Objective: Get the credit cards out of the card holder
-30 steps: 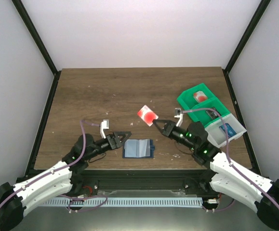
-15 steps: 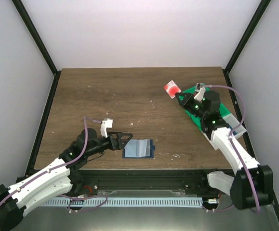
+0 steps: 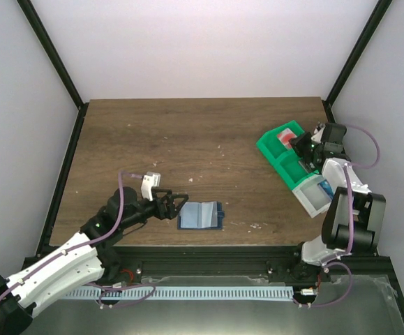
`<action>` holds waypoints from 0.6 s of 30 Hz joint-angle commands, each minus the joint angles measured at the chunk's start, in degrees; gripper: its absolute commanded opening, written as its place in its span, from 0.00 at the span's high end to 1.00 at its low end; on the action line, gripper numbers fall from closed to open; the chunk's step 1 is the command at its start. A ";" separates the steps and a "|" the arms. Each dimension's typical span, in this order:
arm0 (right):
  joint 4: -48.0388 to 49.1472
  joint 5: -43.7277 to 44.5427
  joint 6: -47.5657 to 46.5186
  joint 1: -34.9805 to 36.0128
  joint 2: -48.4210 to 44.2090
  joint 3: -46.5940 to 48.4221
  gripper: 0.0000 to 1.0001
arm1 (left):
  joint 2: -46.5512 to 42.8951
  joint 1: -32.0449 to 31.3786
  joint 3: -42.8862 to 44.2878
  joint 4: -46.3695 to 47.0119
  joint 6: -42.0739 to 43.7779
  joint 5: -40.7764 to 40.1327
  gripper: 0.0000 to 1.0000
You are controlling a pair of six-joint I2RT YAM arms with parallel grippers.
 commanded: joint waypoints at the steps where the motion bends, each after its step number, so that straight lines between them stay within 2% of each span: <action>1: -3.82 -2.92 -2.20 -2.45 4.41 4.56 1.00 | -0.27 -0.11 -1.50 1.77 0.66 -0.08 0.00; 10: -8.35 -1.96 -2.36 -2.86 13.72 11.98 1.00 | 1.90 -0.01 -2.24 4.28 0.44 0.32 0.00; 18: -8.38 -1.54 -1.65 -3.97 17.64 14.24 0.99 | 2.60 0.08 -2.80 5.69 -0.61 0.87 0.00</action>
